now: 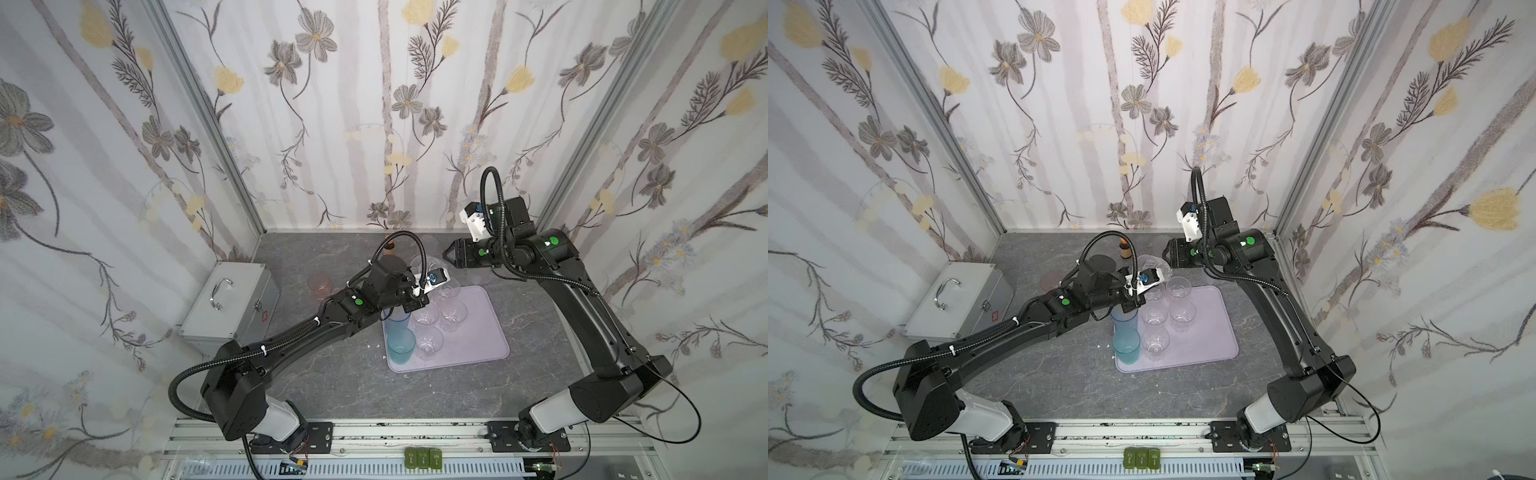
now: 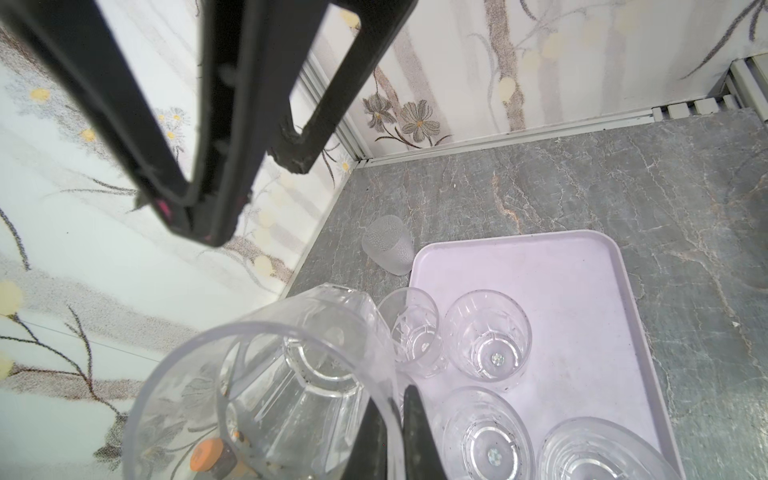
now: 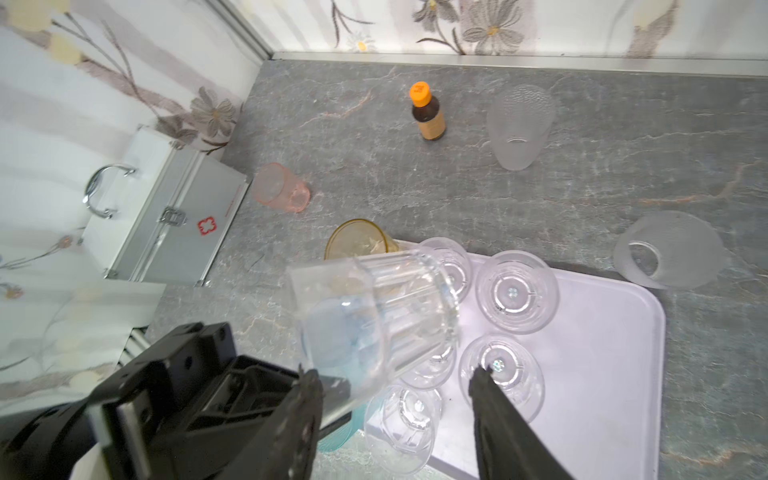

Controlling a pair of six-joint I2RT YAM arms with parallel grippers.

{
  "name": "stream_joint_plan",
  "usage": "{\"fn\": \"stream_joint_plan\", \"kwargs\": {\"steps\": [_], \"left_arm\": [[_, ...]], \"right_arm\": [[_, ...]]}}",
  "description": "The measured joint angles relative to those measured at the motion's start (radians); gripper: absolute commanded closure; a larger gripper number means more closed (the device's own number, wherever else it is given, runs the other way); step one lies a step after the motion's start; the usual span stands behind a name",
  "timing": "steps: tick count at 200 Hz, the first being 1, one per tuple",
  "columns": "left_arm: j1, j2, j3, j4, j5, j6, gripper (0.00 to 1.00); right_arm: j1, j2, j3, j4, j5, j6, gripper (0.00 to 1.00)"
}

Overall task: Place the glasses into the tray
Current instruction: 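Grasp the clear glass with the right gripper from the left gripper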

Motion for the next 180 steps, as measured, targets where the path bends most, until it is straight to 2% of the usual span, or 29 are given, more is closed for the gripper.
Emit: {"fn": "stream_joint_plan", "kwargs": {"steps": [60,117,143,180], "left_arm": [[0.0,0.007,0.0,0.016,0.027,-0.005,1.0],[-0.001,0.013,0.018,0.014,0.031,-0.036,1.0],[-0.001,0.028,0.037,0.006,0.02,-0.058,1.0],[-0.006,0.043,0.059,-0.003,0.006,-0.063,1.0]], "right_arm": [[0.039,0.021,-0.03,0.006,-0.019,0.001,0.4],[0.073,0.108,0.021,0.008,0.115,0.003,0.45],[0.088,0.126,0.028,0.022,0.157,0.009,0.52],[0.098,0.14,0.04,0.027,0.204,0.001,0.71]]}}
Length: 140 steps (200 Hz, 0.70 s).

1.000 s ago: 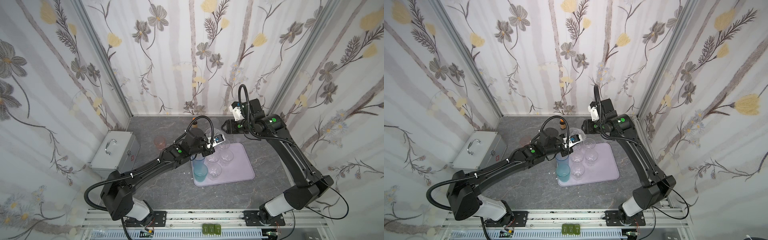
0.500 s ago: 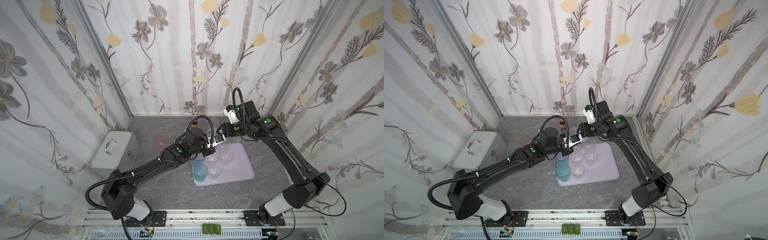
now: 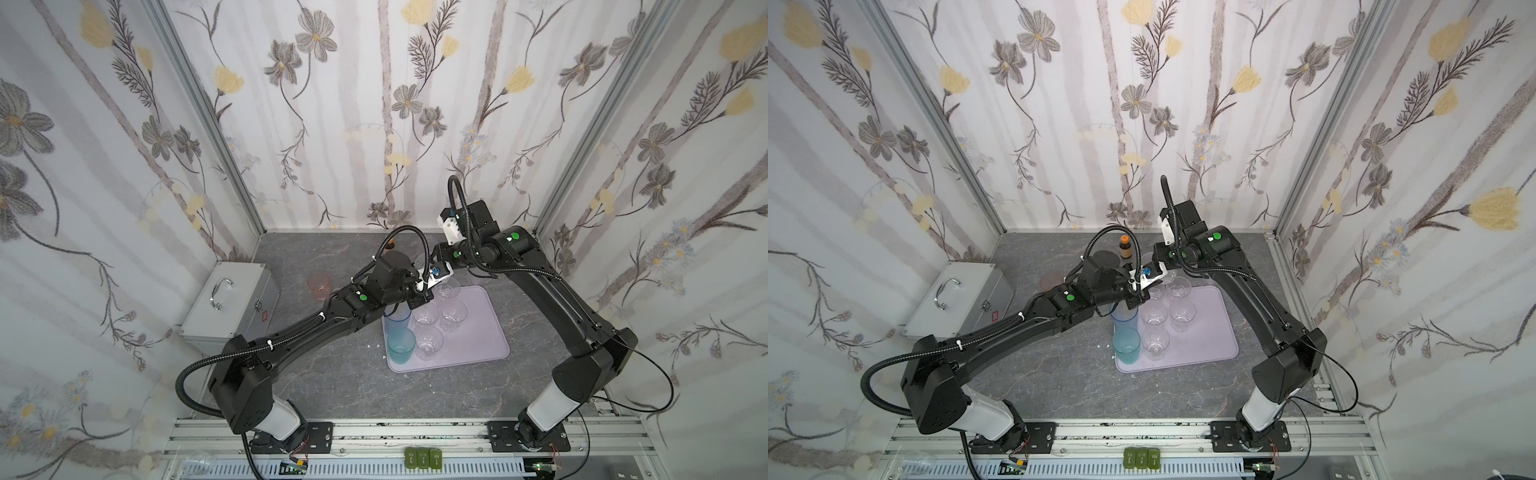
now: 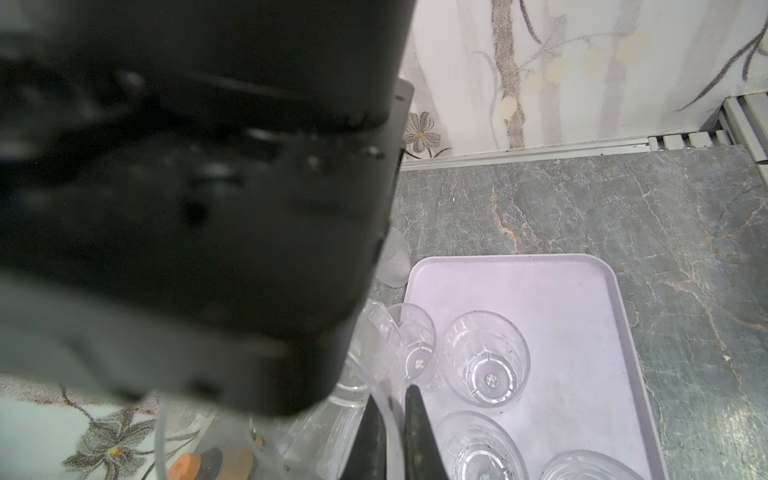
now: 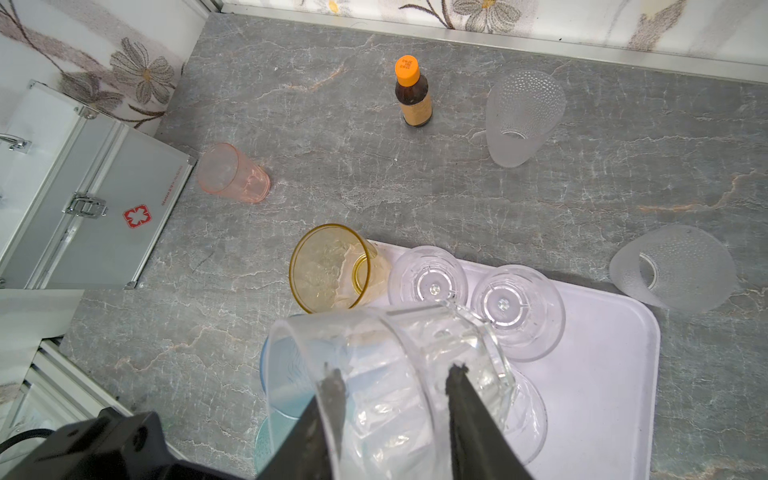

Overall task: Place the glasses into the tray
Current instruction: 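Grasp the clear glass with the right gripper from the left gripper, then carry the glass over the tray with the right gripper while left withdraws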

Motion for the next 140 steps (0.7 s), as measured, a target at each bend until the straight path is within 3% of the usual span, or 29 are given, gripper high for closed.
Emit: {"fn": "stream_joint_plan", "kwargs": {"steps": [60,114,140], "left_arm": [[-0.003,0.013,0.032,0.025,-0.011,0.007,1.0],[-0.01,0.029,0.038,0.04,-0.016,0.01,1.0],[-0.011,0.014,0.038,0.036,-0.042,0.011,0.83]], "right_arm": [[0.0,0.016,0.0,-0.01,0.069,0.002,0.93],[-0.007,0.018,-0.034,-0.014,0.085,0.015,1.0],[-0.032,0.01,-0.063,-0.004,0.082,0.015,1.0]]}}
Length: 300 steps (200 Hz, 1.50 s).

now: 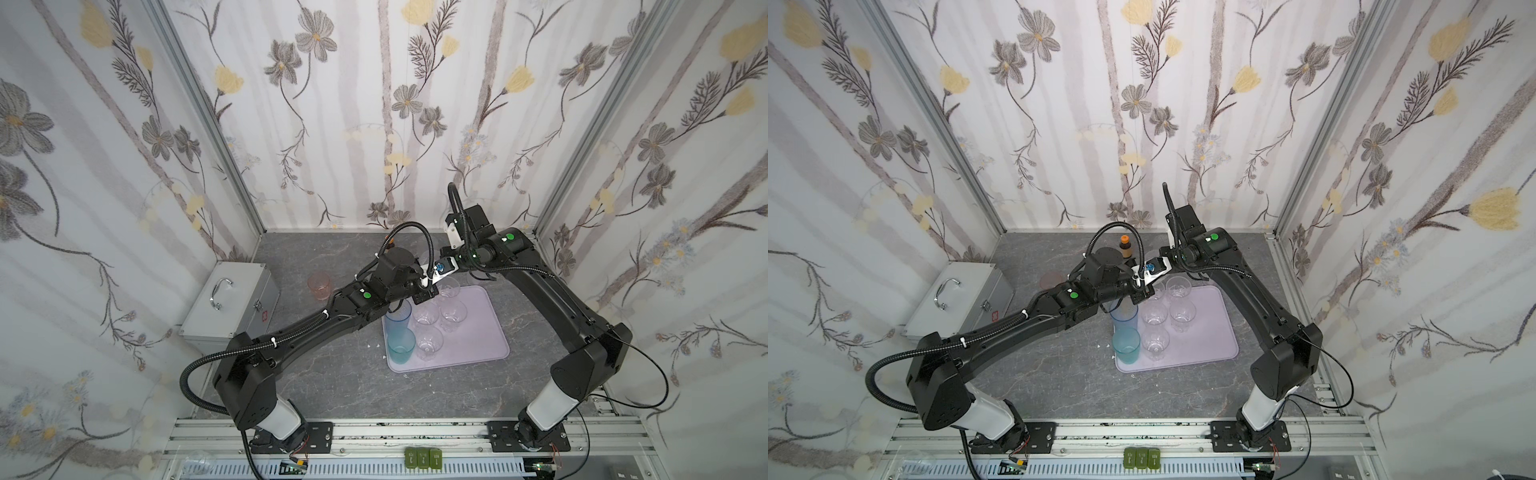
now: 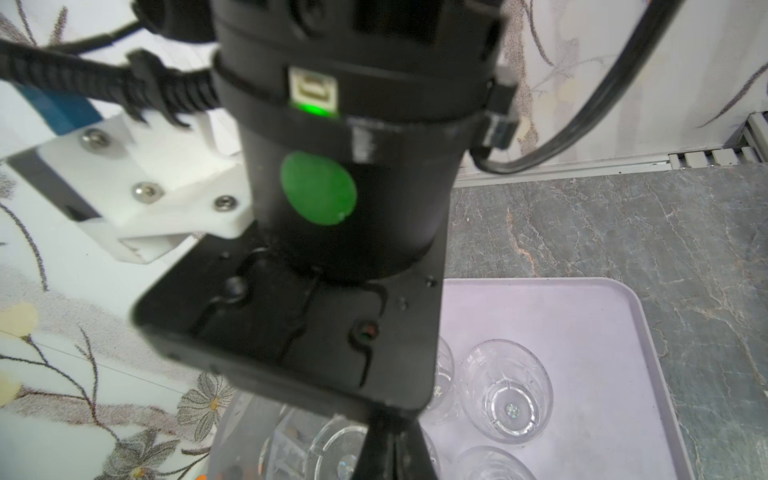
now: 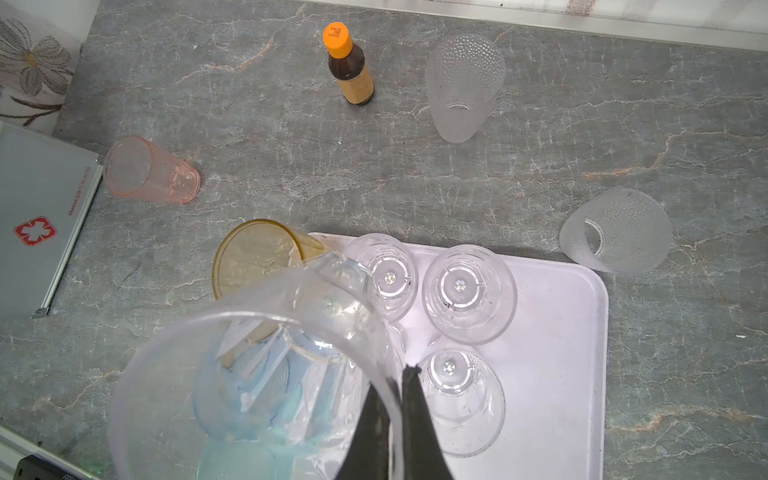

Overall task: Place the glasses into the tray
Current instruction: 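Carry the glass over the tray with the right gripper while left withdraws, then lower the glass onto the tray and open the right gripper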

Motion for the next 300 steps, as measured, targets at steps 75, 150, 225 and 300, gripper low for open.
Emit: {"fn": "stream_joint_plan", "kwargs": {"steps": [75,150,225,300], "left_arm": [[0.108,-0.117,-0.123,0.038,-0.167,-0.087,0.57],[0.291,-0.256,-0.304,0.042,-0.394,-0.38,0.43],[0.434,-0.333,-0.43,0.041,-0.406,-0.668,0.43],[0.475,-0.341,-0.471,0.042,-0.358,-0.785,0.43]], "right_arm": [[-0.145,-0.143,-0.133,0.024,0.008,0.004,0.99],[-0.209,-0.48,-0.566,-0.047,0.141,0.108,1.0],[-0.071,-0.596,-0.871,0.01,0.126,0.279,0.99],[0.034,-0.478,-0.923,0.146,0.106,0.33,0.98]]}}
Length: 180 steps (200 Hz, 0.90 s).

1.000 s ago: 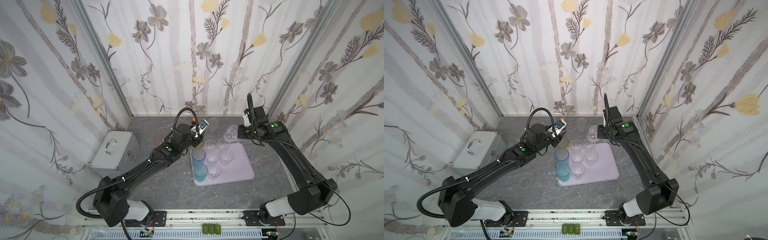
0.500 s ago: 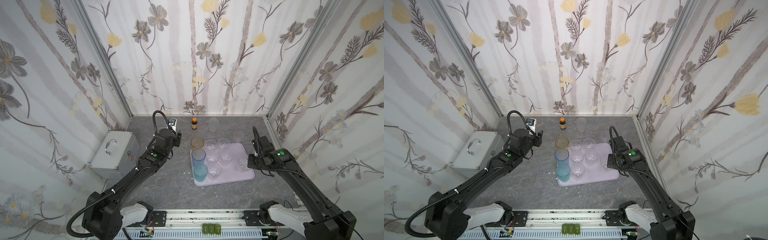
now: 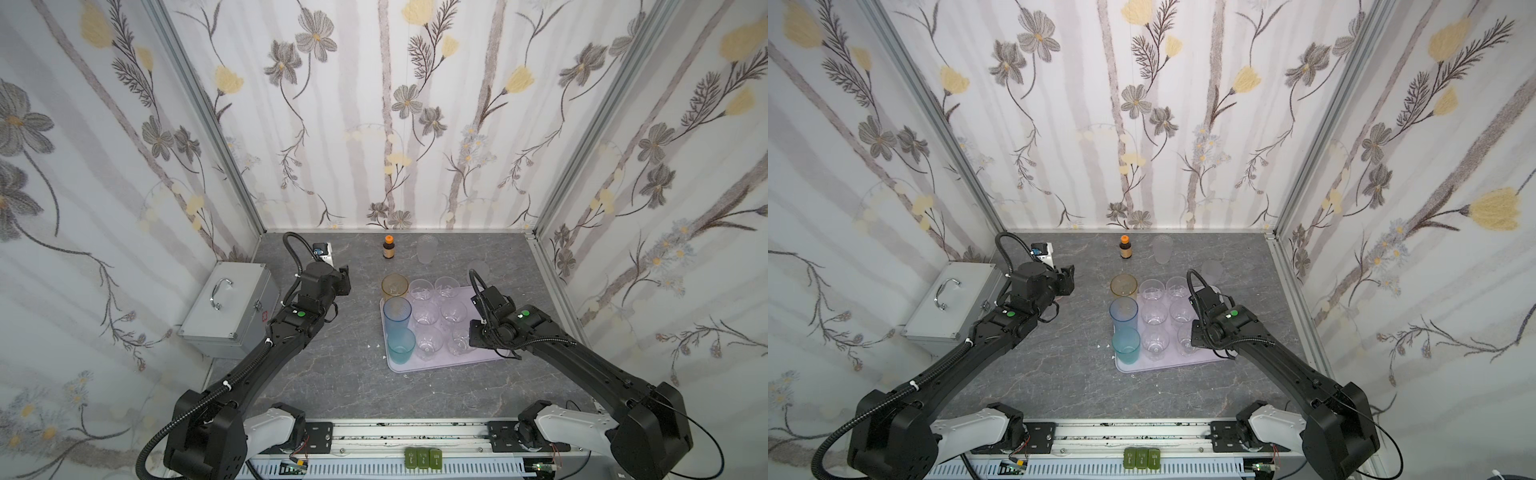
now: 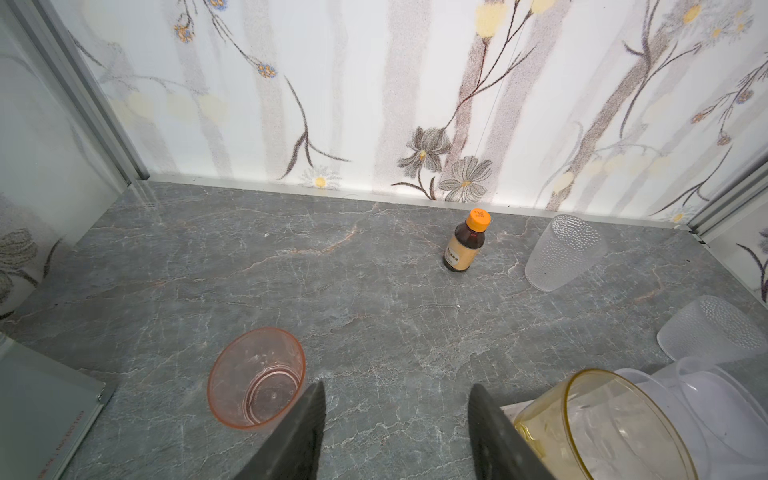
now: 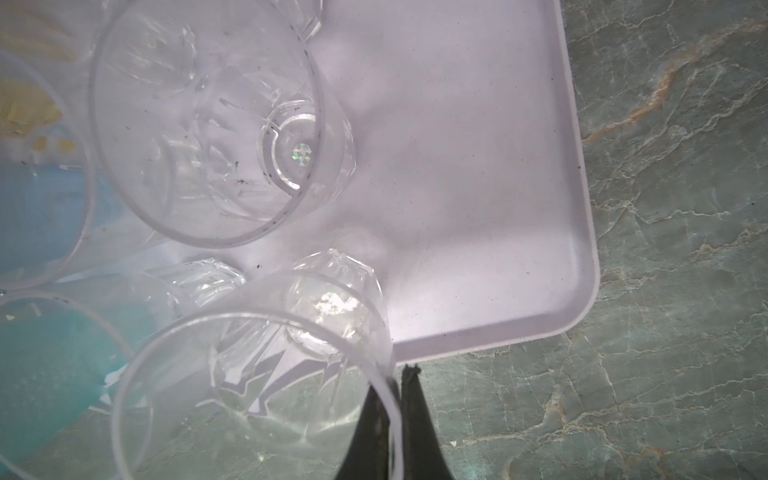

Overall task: Place the glasses into the tray
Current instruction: 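Lower the glass onto the tray and open the right gripper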

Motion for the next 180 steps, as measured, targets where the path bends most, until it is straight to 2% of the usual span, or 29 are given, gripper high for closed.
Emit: {"fn": "stream_joint_plan", "kwargs": {"steps": [78,133,180], "left_arm": [[0.01,0.017,-0.002,0.0,0.01,-0.012,0.43],[0.011,0.018,-0.004,0.0,0.011,-0.013,0.43],[0.012,0.013,-0.004,0.0,0.017,-0.013,0.39]], "right_arm": [[0.025,0.07,-0.008,0.008,0.017,0.002,0.92],[0.031,0.092,0.016,0.02,0.028,-0.005,0.79],[0.01,0.07,0.084,-0.014,-0.01,-0.031,0.61]]}}
